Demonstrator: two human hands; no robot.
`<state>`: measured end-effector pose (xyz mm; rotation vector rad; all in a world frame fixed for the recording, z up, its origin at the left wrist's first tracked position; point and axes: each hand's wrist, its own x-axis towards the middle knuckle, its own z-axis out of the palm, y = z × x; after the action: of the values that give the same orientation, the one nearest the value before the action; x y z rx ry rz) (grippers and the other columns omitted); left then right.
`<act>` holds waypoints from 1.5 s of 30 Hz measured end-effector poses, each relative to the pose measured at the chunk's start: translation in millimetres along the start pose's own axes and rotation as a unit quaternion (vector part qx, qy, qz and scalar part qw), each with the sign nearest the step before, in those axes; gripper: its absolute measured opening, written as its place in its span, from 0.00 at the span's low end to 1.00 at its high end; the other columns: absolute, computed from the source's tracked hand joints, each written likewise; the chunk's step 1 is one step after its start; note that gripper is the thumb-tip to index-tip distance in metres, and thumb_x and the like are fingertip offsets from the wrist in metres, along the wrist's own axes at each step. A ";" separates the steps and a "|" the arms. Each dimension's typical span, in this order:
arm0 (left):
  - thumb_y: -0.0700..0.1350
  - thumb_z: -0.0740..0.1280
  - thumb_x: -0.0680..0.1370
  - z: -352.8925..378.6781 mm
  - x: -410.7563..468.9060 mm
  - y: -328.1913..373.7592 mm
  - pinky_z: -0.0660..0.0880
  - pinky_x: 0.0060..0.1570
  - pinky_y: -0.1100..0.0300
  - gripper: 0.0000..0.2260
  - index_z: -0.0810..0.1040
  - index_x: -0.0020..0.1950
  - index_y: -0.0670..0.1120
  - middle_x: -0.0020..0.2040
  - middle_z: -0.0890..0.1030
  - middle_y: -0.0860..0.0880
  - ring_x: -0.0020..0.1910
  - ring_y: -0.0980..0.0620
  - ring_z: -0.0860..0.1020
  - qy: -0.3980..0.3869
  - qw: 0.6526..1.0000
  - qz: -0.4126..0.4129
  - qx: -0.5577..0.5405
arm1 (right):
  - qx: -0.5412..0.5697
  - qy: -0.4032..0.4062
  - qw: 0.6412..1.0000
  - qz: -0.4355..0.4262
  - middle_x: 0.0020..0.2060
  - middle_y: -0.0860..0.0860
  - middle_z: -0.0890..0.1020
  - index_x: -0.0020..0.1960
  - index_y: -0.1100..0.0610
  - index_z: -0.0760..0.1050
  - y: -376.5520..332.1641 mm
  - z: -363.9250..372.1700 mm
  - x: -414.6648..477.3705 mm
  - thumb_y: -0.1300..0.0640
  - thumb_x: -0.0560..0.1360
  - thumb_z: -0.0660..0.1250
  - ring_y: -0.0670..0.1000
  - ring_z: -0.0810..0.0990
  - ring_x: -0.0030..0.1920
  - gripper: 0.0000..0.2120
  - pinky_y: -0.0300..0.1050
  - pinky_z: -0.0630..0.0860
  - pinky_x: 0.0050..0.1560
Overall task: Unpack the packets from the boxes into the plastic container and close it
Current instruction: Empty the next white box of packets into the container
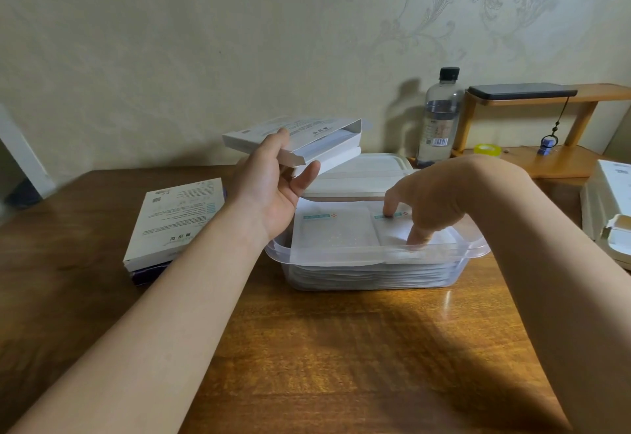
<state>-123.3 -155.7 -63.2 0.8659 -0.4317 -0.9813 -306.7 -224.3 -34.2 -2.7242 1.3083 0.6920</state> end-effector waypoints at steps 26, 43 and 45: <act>0.45 0.68 0.82 0.0 -1.9 -0.6 0.79 0.28 0.64 0.15 0.76 0.67 0.41 0.50 0.83 0.43 0.42 0.51 0.84 -0.009 1.000 -0.002 0.016 | 0.142 0.130 0.971 -0.144 0.73 0.44 0.70 0.75 0.44 0.65 -36.9 6.4 19.5 0.36 0.75 0.65 0.49 0.70 0.71 0.32 0.50 0.64 0.73; 0.47 0.69 0.81 3.6 -10.2 0.6 0.77 0.25 0.65 0.08 0.77 0.48 0.43 0.39 0.80 0.47 0.32 0.51 0.84 -0.026 0.998 -0.021 0.052 | 0.245 0.314 0.911 -0.104 0.51 0.50 0.80 0.73 0.48 0.68 -20.7 -1.0 18.4 0.59 0.81 0.60 0.53 0.80 0.50 0.21 0.47 0.77 0.51; 0.46 0.68 0.82 5.8 -12.3 1.0 0.77 0.25 0.66 0.07 0.77 0.49 0.43 0.29 0.80 0.50 0.25 0.55 0.82 -0.031 0.998 -0.017 0.059 | 0.238 0.311 0.915 -0.098 0.51 0.50 0.80 0.74 0.48 0.67 -22.5 0.1 20.9 0.58 0.81 0.59 0.53 0.80 0.50 0.21 0.48 0.78 0.51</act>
<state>-133.0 -147.3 -58.3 0.9539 -0.5337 -1.0243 -278.5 -225.1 -46.2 -2.6603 1.0512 -0.5012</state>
